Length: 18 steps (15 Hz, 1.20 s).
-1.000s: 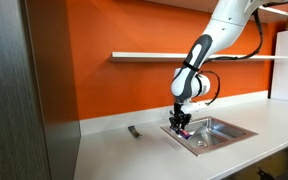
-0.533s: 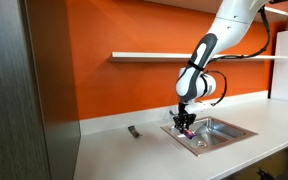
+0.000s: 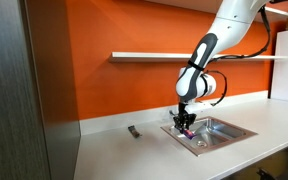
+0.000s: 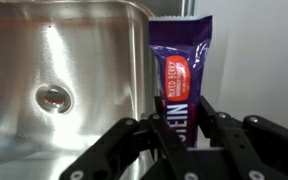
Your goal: Put the purple chocolate bar inside the sink
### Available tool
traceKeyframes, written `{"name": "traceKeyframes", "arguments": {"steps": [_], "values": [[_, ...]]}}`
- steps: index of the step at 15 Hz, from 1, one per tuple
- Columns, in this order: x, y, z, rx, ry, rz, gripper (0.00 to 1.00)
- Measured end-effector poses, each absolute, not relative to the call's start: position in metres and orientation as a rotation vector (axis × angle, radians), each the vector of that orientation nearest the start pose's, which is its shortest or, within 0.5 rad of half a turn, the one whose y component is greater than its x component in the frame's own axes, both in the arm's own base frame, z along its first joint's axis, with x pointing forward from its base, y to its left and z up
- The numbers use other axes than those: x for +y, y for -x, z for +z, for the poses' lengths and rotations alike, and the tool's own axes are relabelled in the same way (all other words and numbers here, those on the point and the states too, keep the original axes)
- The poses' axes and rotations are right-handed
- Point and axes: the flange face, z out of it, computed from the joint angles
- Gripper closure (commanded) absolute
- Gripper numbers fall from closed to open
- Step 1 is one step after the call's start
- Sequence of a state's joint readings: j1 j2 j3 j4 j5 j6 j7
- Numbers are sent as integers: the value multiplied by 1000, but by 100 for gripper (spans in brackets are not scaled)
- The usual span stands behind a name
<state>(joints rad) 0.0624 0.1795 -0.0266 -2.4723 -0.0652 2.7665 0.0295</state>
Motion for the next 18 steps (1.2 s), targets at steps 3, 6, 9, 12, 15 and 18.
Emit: {"name": "traceKeyframes", "arguments": {"steps": [3,6,9,12,15,18], "values": [[18,-492,226,-97,3165,-166,88],[5,-498,218,-58,3170,-168,88],[-15,-505,213,2,3178,-167,88],[-35,-510,207,71,3182,-161,88],[-53,-516,199,144,3175,-152,88],[-72,-520,189,222,3159,-147,88]]}}
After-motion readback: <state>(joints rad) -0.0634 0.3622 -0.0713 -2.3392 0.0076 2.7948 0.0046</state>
